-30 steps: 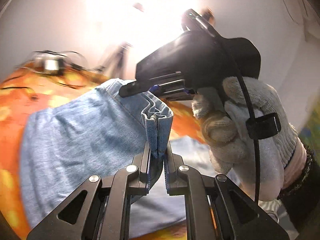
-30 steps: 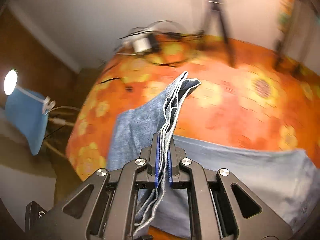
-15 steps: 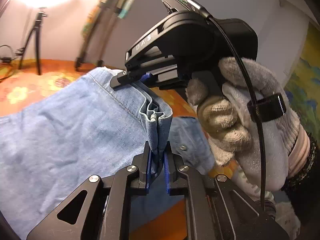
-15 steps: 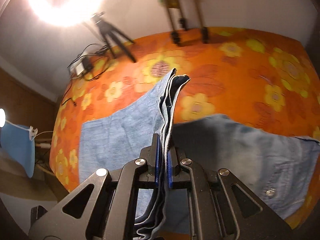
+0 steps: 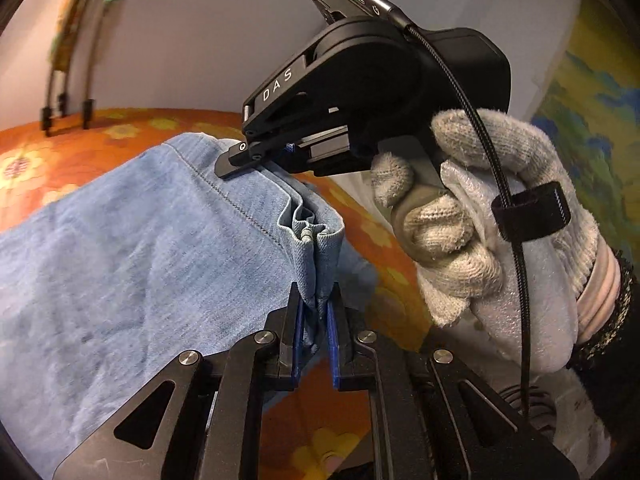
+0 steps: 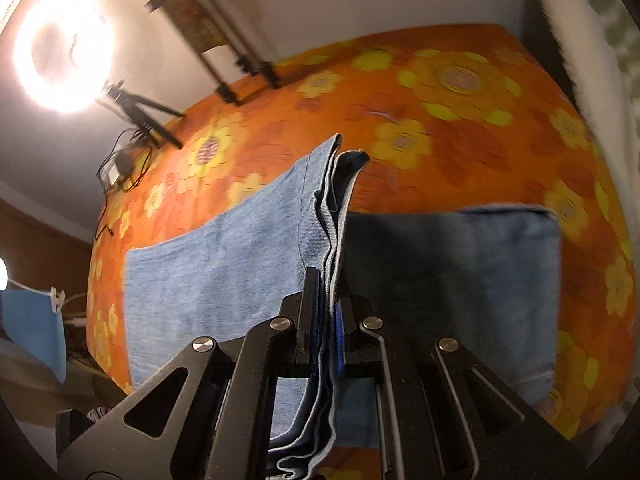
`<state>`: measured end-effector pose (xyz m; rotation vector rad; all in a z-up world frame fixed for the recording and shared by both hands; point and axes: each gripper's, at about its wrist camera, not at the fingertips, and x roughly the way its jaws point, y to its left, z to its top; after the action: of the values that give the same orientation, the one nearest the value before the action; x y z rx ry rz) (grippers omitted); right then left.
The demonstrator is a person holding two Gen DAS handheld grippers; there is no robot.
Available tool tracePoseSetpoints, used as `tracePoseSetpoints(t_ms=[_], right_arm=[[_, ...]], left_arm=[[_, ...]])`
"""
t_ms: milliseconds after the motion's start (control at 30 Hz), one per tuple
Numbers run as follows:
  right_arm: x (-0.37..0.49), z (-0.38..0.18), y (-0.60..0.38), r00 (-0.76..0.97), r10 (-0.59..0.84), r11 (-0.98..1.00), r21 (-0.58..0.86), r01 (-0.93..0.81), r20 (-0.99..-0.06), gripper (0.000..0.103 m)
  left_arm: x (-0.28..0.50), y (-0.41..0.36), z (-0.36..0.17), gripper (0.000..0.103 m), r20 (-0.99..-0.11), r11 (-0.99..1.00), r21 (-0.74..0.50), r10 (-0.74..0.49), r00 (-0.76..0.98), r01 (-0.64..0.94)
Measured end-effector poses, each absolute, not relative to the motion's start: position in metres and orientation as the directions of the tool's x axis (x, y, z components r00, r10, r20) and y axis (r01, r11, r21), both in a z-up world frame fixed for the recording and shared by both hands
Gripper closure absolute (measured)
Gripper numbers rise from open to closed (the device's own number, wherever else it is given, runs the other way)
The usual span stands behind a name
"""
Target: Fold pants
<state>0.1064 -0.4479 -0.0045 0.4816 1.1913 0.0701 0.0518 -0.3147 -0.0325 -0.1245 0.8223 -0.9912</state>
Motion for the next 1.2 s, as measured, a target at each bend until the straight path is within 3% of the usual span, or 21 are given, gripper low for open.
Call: tracePoseSetpoints(t_ms=[633,733,833,867,1200], right_arm=[[0.041,-0.057,-0.539,0.407,0.319,0.833,0.459,0.311,-0.856,0.096],[0.041,-0.059,-0.546,0.42,0.362,0.815,0.501,0.29,-0.832,0.091],[0.045,-0.052,-0.56,0.478,0.36,0.799,0.529,0.287,-0.801,0.069],[0.047,-0.049,-0.562,0.49,0.352,0.799,0.529,0.286,-0.798,0.066],[0.112,-0.065,-0.556,0.441,0.338,0.826,0.487,0.284,-0.831,0.064]], left_arm=[[0.113,-0.412,-0.083,0.094,-0.658,0.508,-0.373,-0.735,0.164,0.777],[0.118,-0.415,-0.089,0.094,-0.666,0.507,-0.372,-0.729,0.156,0.778],[0.124,-0.418,-0.092,0.094,-0.674,0.503,-0.364,-0.723,0.151,0.784],[0.124,-0.419,-0.1,0.094,-0.678,0.502,-0.36,-0.72,0.149,0.786],[0.123,-0.424,-0.108,0.094,-0.694,0.501,-0.339,-0.704,0.148,0.796]])
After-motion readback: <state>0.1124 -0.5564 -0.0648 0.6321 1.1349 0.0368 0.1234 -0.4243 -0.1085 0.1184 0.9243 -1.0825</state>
